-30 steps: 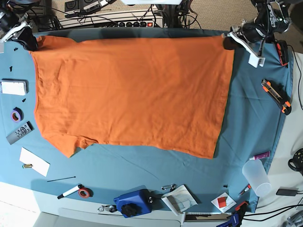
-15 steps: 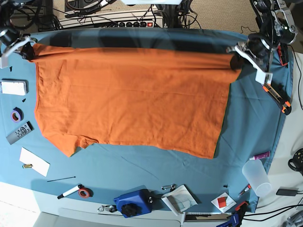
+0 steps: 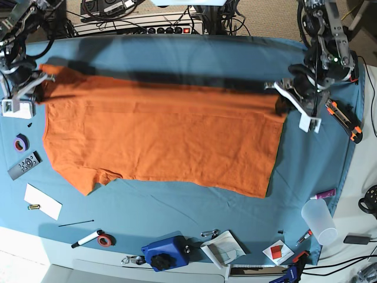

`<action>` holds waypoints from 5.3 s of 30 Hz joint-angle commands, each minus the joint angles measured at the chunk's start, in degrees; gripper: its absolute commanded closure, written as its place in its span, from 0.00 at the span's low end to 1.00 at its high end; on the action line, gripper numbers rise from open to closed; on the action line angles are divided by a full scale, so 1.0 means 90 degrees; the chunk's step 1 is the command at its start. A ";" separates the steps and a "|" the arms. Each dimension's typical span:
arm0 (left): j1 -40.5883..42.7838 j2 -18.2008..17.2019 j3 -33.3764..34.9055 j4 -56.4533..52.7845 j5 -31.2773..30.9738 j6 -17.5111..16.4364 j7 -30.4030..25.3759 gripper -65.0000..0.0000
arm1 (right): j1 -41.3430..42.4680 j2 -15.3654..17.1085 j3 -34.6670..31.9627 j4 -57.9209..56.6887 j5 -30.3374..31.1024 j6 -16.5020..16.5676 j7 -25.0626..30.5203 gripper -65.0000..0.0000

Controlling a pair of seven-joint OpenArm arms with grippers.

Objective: Layout the t-shirt on the table in an organized manner, then fold the t-shirt properly
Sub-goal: 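Lift the shirt edge with both grippers and fold it lengthwise over, then release the fabric and raise both grippers away from the shirt, then lower the right gripper and grasp the folded shirt's sleeve corner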

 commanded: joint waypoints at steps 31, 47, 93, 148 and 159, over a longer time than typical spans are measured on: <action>-0.1596 -0.0017 -0.0007 -0.2198 -0.0260 -0.0928 -0.0605 0.61 | 0.1763 0.0165 0.0007 -0.2815 -0.0634 0.0206 0.0891 0.81; -0.1846 -0.0019 -0.0010 -0.1853 -0.0398 -0.0908 -0.0673 0.59 | 0.1766 0.1192 0.0027 -0.2795 0.1319 0.0206 -0.0085 0.75; -0.2912 -0.2059 -0.0024 -0.1705 -0.0138 -0.0906 -0.0056 0.59 | 0.4498 0.1064 -0.4357 -0.5591 -0.2926 -0.1659 0.1600 1.00; -0.2827 -0.1462 -0.0019 -0.1705 -0.0401 -0.0933 -0.0102 0.59 | 0.4605 0.0865 -0.4367 -0.6079 -0.3014 -0.1528 0.1882 0.92; -0.2827 -0.1462 -0.0019 -0.1705 -0.0401 -0.0933 -0.0104 0.59 | 0.3852 0.0869 -0.4364 -0.4301 -0.3014 -0.1841 0.0782 1.00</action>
